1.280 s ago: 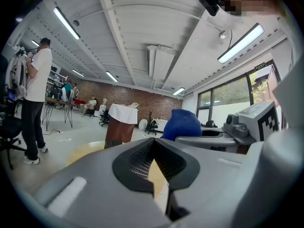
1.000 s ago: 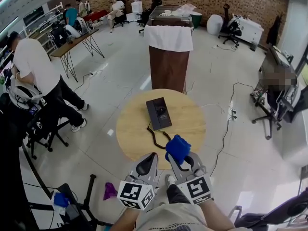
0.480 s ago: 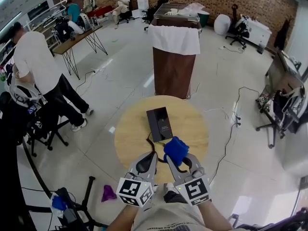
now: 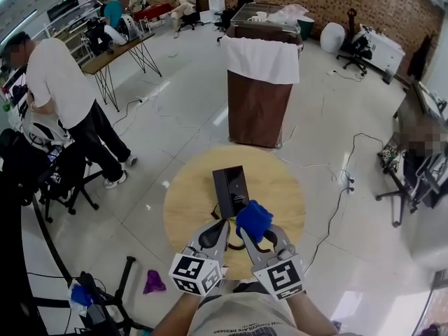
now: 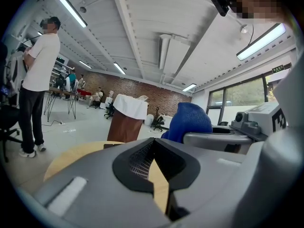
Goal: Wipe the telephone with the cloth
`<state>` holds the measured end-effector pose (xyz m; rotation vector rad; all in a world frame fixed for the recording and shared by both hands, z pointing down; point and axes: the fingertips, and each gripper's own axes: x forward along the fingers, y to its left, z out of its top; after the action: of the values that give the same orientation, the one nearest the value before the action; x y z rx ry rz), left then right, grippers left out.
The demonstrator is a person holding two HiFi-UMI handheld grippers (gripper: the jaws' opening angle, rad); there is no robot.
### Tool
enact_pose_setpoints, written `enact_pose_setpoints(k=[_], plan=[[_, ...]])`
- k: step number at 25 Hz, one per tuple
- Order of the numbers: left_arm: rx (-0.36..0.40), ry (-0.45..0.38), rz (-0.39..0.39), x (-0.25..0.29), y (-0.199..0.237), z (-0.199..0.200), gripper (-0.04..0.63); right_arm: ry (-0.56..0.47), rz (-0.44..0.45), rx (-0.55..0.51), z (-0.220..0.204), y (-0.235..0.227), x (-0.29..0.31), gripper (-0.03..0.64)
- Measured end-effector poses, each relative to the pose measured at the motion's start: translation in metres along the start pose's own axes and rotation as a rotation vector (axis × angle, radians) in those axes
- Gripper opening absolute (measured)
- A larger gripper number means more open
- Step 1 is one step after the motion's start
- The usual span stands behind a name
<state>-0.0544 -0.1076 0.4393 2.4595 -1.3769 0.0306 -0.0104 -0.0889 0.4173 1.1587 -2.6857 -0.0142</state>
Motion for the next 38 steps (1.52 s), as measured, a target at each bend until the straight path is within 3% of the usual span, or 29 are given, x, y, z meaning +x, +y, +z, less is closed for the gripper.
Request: enact_pose_setpoints(k=[10, 14, 18, 28, 38], plan=[[-0.098, 0.021, -0.017, 0.025, 0.033, -0.020, 0.041, 0.036, 0.057, 0.023, -0.015, -0.009, 0.021, 0.060], [-0.175, 0.063, -0.072, 0.039, 0.053, -0.037, 0.060, 0.034, 0.064, 0.027, -0.020, -0.014, 0.025, 0.060], [-0.252, 0.110, -0.117, 0.056, 0.082, -0.061, 0.119, 0.055, 0.059, 0.031, -0.025, -0.018, 0.028, 0.060], [-0.359, 0.244, -0.120, 0.098, 0.147, -0.120, 0.166, 0.094, 0.042, 0.040, -0.044, -0.035, 0.045, 0.060], [-0.482, 0.296, -0.175, 0.127, 0.171, -0.147, 0.192, 0.151, 0.038, 0.056, -0.063, -0.048, 0.055, 0.060]])
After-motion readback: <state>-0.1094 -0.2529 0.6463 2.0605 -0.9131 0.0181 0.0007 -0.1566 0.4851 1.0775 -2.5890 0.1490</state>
